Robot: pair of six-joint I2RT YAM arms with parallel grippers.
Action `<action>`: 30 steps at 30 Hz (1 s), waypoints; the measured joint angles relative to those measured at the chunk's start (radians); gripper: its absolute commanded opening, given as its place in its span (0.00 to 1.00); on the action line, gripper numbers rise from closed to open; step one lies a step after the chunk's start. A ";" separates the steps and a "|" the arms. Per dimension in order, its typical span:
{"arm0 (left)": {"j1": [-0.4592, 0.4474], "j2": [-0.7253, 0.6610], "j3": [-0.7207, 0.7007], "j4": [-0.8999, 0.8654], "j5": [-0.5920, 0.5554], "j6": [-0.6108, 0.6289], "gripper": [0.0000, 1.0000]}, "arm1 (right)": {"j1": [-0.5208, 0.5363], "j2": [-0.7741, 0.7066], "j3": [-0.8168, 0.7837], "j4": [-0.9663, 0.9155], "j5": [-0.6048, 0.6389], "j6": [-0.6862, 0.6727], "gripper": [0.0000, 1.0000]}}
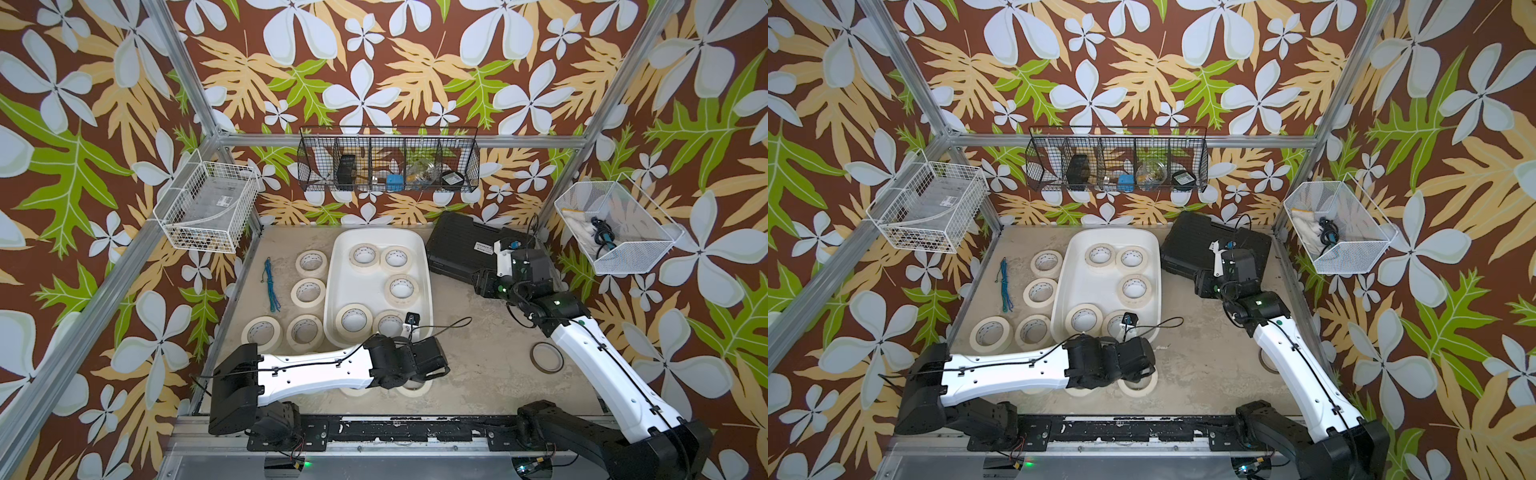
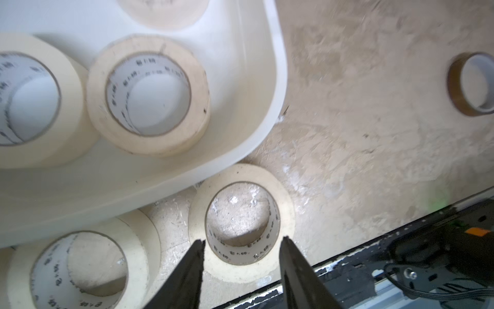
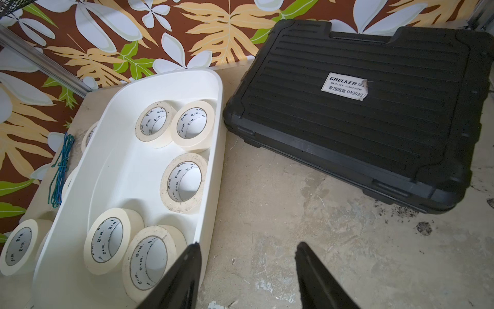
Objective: Take out the art tape in the storage box
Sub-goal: Place the art tape at the center of the board, then pick up the art tape from the storage box.
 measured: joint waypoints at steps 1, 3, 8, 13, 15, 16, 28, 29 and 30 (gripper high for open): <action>0.013 -0.002 0.029 -0.008 -0.010 0.020 0.54 | 0.000 0.000 -0.002 0.000 -0.005 0.003 0.59; 0.054 -0.003 0.079 -0.026 -0.028 0.063 0.54 | 0.000 -0.001 -0.002 -0.001 -0.005 0.009 0.59; 0.192 -0.014 0.152 -0.030 -0.036 0.169 0.56 | 0.001 -0.023 -0.024 0.006 -0.020 0.026 0.59; 0.379 -0.001 0.169 0.020 0.023 0.256 0.56 | 0.001 -0.021 -0.036 0.014 -0.044 0.032 0.58; 0.443 0.018 0.170 0.048 0.054 0.277 0.56 | 0.006 -0.018 -0.045 0.016 -0.050 0.033 0.58; 0.478 0.034 0.170 0.067 0.075 0.289 0.56 | 0.011 -0.017 -0.050 0.017 -0.054 0.035 0.58; 0.804 0.328 0.241 0.240 0.217 0.283 0.53 | 0.094 0.029 -0.060 0.030 -0.084 0.058 0.57; 0.826 0.358 0.252 0.251 0.213 0.272 0.53 | 0.096 0.030 -0.059 0.032 -0.088 0.061 0.57; 0.843 0.388 0.267 0.258 0.203 0.251 0.52 | 0.100 0.033 -0.056 0.032 -0.091 0.062 0.58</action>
